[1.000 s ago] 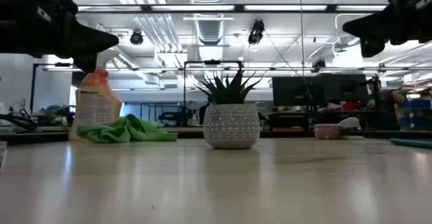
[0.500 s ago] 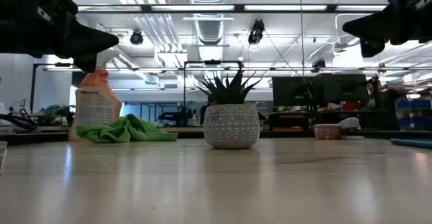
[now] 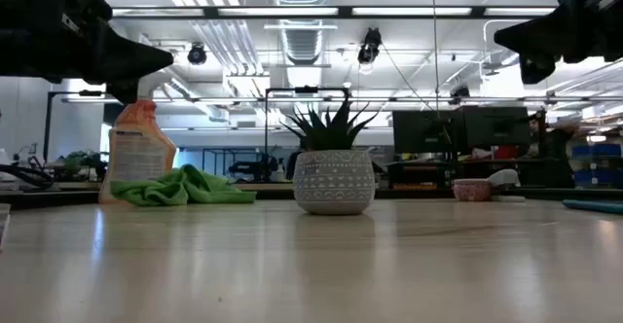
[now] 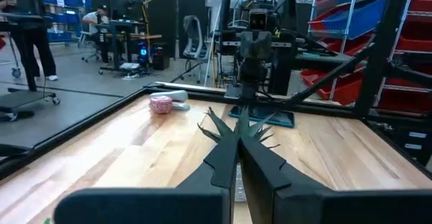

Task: Apply microfiber cloth
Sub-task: Move the green microfiber cloth to the center

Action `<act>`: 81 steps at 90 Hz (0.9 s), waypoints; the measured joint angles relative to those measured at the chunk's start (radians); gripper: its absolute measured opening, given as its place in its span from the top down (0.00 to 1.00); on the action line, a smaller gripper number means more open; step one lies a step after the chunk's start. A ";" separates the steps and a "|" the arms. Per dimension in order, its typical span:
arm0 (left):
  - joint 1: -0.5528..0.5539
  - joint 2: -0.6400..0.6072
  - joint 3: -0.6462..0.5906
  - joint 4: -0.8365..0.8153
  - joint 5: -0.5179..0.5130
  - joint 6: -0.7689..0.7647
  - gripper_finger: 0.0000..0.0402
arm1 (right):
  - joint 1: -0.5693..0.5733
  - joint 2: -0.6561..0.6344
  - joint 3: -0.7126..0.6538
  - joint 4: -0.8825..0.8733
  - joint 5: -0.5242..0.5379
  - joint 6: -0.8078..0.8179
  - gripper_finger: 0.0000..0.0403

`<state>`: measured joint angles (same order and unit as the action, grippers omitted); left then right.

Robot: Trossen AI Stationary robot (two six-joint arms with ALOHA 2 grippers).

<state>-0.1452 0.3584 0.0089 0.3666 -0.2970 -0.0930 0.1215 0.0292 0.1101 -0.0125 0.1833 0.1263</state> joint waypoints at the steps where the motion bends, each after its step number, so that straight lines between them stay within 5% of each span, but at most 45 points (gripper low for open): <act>1: 0.000 0.000 0.000 0.000 0.000 -0.003 0.99 | 0.000 0.000 0.000 0.003 0.000 0.009 1.00; 81: 0.001 0.019 0.000 0.085 -0.044 -0.120 0.93 | 0.000 0.000 0.000 0.048 0.010 -0.002 1.00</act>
<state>-0.1440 0.3776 0.0090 0.4515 -0.3412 -0.2129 0.1219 0.0292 0.1104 0.0353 0.1934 0.1238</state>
